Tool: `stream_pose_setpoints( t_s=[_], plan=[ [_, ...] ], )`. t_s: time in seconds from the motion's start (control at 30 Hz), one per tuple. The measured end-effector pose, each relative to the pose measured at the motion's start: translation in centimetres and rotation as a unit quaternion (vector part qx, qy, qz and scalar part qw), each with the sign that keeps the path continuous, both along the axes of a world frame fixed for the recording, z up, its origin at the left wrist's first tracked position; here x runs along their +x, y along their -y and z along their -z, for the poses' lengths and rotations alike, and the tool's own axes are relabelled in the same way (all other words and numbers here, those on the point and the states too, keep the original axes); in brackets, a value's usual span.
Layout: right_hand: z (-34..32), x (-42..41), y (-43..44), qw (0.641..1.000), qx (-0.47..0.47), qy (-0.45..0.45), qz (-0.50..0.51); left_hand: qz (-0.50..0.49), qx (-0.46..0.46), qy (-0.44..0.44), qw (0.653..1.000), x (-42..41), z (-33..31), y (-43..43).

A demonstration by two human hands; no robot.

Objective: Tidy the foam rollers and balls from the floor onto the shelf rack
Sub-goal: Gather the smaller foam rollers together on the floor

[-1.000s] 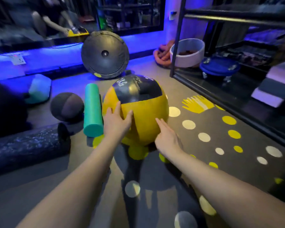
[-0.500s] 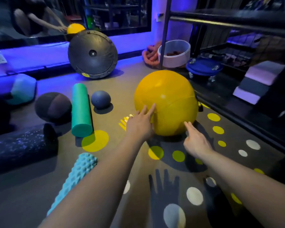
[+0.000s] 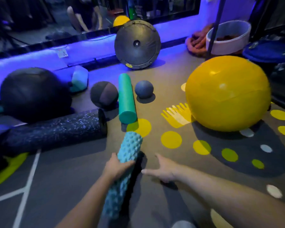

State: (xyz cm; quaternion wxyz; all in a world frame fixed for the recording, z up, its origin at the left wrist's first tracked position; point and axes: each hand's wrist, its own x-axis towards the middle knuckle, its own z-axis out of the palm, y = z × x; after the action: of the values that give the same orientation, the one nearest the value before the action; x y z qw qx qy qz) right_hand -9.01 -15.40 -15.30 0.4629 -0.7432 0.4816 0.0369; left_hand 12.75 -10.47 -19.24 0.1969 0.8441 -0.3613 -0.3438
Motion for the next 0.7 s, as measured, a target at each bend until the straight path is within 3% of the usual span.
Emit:
stream_pose_setpoints(
  t_s=[0.07, 0.13, 0.17, 0.2, 0.27, 0.3, 0.37, 0.5, 0.6, 0.7],
  plan=[
    [0.6, 1.7, -1.5, 0.982, 0.137, 0.13, 0.012, -0.012, -0.074, -0.136, 0.988, -0.1, -0.6, 2.1],
    [3.5, 3.2, -1.5, 0.961, 0.145, 0.2, 0.122, -0.002, -0.072, -0.25, 0.965, -0.7, -2.5, 4.6],
    [4.6, 3.7, -1.1, 0.947, 0.139, 0.204, 0.208, 0.017, -0.06, -0.251, 0.966, -0.8, -3.6, 5.8],
    [6.0, 3.9, -0.3, 0.935, 0.11, 0.186, 0.28, 0.036, -0.059, -0.209, 0.976, -0.7, -4.4, 7.1],
    [5.6, 4.2, 1.2, 0.93, 0.035, 0.067, 0.36, 0.089, -0.078, 0.003, 0.993, 0.6, -4.0, 9.8],
    [6.0, 4.2, 2.1, 0.931, 0.008, -0.015, 0.366, 0.095, -0.097, 0.084, 0.987, 1.6, -3.4, 11.0],
    [5.9, 4.5, 3.7, 0.924, -0.037, -0.149, 0.349, 0.082, -0.122, 0.154, 0.977, 3.4, -2.5, 13.4],
    [7.6, 6.5, 4.5, 0.908, -0.115, -0.215, 0.342, 0.03, -0.147, 0.192, 0.97, 5.3, -1.7, 19.4],
    [8.2, 7.6, 3.5, 0.884, -0.19, -0.245, 0.349, -0.027, -0.133, 0.114, 0.984, 5.5, -0.8, 24.2],
    [7.9, 8.2, 3.4, 0.88, -0.204, -0.263, 0.34, -0.024, -0.077, 0.086, 0.993, 5.5, 1.5, 26.9]
  ],
)
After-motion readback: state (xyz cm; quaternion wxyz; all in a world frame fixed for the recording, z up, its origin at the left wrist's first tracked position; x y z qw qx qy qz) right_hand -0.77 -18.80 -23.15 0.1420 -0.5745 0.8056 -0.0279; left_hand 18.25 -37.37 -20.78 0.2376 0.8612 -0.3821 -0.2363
